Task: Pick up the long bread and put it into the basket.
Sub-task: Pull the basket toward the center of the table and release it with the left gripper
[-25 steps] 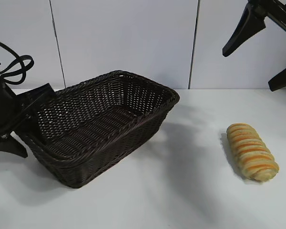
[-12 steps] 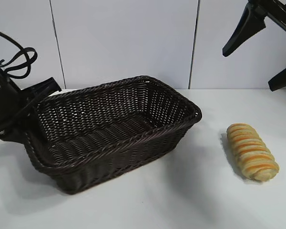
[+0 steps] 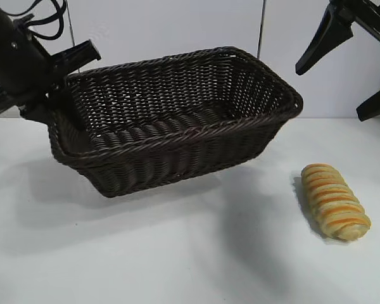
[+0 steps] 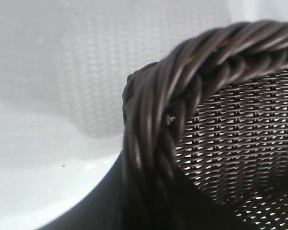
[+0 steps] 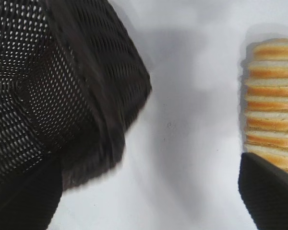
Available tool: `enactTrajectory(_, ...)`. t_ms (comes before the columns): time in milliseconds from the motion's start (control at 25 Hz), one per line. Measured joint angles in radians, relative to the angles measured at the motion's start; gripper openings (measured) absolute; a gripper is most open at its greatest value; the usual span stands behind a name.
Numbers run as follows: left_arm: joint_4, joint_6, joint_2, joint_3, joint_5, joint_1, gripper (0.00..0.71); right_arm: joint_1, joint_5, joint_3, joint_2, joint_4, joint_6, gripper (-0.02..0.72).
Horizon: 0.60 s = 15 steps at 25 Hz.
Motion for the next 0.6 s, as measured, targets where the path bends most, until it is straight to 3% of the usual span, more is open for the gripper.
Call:
enactTrajectory(200,-0.011,0.058,0.095,-0.116,0.073,-0.001,0.097,0.000,0.003,0.000,0.000,0.000,0.000,0.694)
enactTrajectory(600,-0.051,0.069,0.211,-0.146,0.027,-0.001,0.097,0.000,0.007,0.000,0.000,0.000,0.000,0.694)
